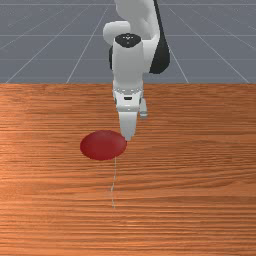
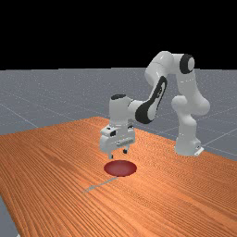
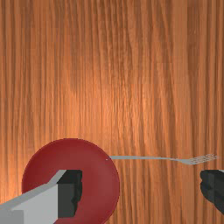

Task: Put the fork on the plate

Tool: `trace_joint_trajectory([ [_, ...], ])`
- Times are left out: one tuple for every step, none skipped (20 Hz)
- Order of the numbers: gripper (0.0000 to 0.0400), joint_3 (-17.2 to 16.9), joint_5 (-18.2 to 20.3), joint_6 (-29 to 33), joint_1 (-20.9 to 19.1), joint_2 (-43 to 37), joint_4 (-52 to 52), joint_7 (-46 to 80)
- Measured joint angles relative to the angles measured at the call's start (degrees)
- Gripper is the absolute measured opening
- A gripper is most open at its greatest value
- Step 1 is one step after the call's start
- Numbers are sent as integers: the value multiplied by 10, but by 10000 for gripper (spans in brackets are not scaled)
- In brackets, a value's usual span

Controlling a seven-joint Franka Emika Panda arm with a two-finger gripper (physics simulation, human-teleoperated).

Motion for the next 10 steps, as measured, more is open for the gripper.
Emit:
trace_joint_trajectory([
  [249, 0, 0, 0, 0, 0, 0, 0],
  [308, -2, 1, -3, 2, 0, 1, 11],
  [344, -3, 2, -4, 2, 0, 1, 17],
  [366, -4, 2, -5, 3, 0, 2, 21],
  [379, -4, 2, -6, 3, 0, 2, 24],
  [232, -26, -3, -34, 17, -17, -5, 124],
  [142, -48, -5, -62, 26, -30, 0, 225],
  [87, -67, -4, -86, 35, -35, 9, 328],
  [53, -84, 0, -108, 45, -36, 19, 434],
  [33, -99, 7, -128, 55, -32, 30, 539],
])
